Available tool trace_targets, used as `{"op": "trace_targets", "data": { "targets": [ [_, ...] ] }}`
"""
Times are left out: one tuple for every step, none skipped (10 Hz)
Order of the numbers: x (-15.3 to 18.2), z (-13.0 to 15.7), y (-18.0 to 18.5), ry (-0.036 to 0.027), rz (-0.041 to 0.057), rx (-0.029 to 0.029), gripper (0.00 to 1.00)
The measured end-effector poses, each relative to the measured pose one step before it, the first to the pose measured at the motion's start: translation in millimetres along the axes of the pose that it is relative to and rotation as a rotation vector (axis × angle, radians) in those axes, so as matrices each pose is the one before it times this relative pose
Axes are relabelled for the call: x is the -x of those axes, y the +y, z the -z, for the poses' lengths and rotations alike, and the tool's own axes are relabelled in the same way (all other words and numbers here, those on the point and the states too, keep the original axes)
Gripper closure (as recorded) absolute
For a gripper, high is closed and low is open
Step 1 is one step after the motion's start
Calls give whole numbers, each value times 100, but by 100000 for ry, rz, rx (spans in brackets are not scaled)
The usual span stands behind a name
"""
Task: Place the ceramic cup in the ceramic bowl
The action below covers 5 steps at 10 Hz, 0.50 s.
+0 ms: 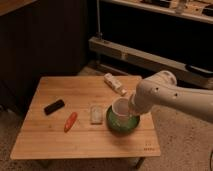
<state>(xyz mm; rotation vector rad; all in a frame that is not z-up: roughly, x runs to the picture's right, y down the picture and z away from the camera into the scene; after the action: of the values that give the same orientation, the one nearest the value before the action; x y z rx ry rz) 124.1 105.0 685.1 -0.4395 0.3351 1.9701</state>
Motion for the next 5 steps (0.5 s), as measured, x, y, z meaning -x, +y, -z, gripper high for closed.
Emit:
{"op": "trace_targets", "data": {
  "targets": [
    [-85,-233,90,154,-37,323,100],
    [-61,-163,-163,-17,-458,-17,100],
    [68,-6,-96,-153,-147,-104,100],
    [42,-21,-57,-36,-30,-73,100],
    [-18,-120,-56,123,-111,59,100]
  ]
}}
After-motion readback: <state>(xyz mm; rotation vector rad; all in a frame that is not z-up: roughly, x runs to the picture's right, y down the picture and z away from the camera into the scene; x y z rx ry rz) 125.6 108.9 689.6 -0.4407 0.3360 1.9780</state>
